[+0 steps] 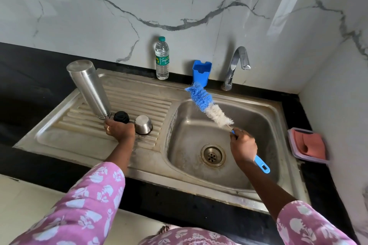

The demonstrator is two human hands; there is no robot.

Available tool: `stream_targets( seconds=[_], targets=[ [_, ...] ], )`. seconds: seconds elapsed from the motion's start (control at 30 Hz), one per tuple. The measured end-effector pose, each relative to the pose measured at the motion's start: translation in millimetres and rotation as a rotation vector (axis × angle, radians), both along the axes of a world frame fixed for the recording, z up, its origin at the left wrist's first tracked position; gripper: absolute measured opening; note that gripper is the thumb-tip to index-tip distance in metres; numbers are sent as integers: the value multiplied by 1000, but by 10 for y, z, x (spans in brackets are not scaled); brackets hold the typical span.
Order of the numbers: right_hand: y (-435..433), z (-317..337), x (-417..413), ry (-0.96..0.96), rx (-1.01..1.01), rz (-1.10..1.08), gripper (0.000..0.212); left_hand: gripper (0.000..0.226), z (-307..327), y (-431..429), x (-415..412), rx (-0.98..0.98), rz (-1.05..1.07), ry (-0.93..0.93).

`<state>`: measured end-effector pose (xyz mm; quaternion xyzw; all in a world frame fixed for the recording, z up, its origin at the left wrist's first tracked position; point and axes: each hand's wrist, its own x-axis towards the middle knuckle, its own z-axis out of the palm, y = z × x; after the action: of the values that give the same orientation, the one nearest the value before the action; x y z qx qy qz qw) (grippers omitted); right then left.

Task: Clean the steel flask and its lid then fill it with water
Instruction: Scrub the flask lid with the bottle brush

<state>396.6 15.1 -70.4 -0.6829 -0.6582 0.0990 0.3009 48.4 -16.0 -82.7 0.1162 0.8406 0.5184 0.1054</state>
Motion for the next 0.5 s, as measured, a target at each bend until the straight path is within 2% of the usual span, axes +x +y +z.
stream_targets(
  seconds=[0.17, 0.37, 0.5],
  targets=[
    [49, 2, 88, 91, -171, -13, 11, 75, -62, 39, -211, -78, -168, 3],
    [26, 47, 145, 192, -207, -35, 14, 55, -86, 27, -241, -35, -112, 7],
    [51, 103, 183, 296, -260, -44, 25, 58, 72, 87, -186, 85, -104, 81]
  ],
)
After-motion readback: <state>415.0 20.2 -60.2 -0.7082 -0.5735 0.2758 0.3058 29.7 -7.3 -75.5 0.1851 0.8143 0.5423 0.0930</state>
